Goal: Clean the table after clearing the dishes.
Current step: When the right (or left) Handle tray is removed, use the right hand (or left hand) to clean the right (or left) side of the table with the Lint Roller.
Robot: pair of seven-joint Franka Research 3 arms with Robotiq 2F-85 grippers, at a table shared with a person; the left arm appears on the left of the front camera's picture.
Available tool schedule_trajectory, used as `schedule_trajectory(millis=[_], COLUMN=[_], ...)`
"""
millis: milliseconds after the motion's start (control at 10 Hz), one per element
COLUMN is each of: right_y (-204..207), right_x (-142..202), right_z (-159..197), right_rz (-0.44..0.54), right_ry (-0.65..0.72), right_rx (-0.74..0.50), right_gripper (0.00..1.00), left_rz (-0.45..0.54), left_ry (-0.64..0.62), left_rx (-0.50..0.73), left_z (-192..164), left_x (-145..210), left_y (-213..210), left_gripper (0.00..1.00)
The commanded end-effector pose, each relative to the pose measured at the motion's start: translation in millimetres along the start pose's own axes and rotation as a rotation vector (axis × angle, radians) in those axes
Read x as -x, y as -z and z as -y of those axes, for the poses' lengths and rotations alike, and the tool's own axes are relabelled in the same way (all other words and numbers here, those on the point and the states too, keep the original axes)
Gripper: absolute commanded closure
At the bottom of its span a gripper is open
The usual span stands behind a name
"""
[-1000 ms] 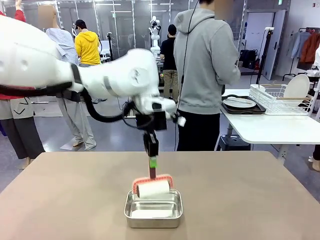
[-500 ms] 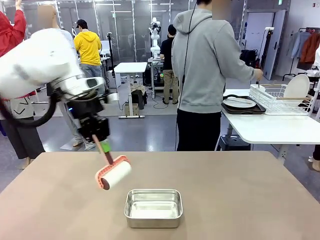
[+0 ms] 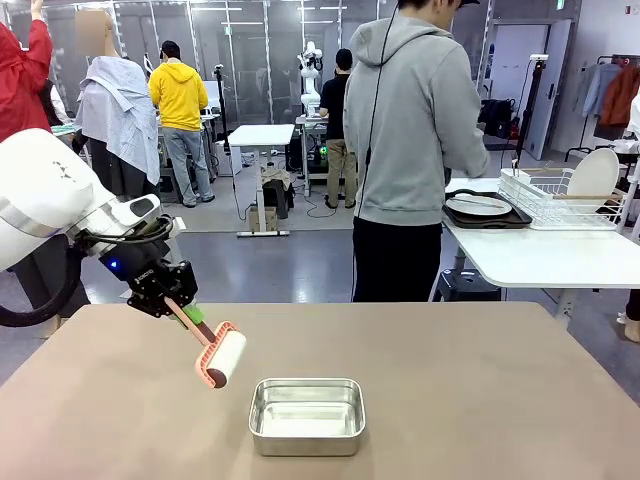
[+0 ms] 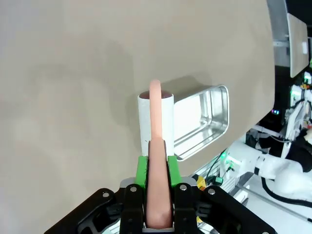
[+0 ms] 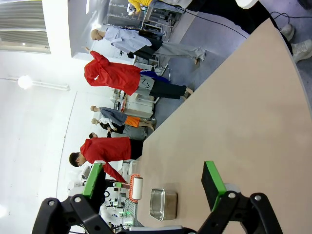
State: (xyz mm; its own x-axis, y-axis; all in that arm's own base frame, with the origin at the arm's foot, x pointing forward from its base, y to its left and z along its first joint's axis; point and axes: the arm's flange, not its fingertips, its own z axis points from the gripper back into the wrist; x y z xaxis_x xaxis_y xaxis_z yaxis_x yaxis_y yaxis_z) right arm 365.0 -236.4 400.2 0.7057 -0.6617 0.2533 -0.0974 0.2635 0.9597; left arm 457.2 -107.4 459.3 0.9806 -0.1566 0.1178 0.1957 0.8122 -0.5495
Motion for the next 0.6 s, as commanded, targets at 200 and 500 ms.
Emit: schedule_trajectory(millis=[200, 500], right_y=[-2, -2], right_x=[1, 1], right_z=[-3, -3], right_rz=[-0.015, -0.015], right_ry=[-0.002, -0.002], right_rx=[0.005, 0.005], right_gripper=[0.00, 0.00], left_rz=[-0.043, -0.010], left_ry=[0.035, 0.001], left_rx=[-0.006, 0.111], left_z=[10, -5], left_x=[-2, -34], left_y=[-13, 22], left_gripper=[0.86, 0.80])
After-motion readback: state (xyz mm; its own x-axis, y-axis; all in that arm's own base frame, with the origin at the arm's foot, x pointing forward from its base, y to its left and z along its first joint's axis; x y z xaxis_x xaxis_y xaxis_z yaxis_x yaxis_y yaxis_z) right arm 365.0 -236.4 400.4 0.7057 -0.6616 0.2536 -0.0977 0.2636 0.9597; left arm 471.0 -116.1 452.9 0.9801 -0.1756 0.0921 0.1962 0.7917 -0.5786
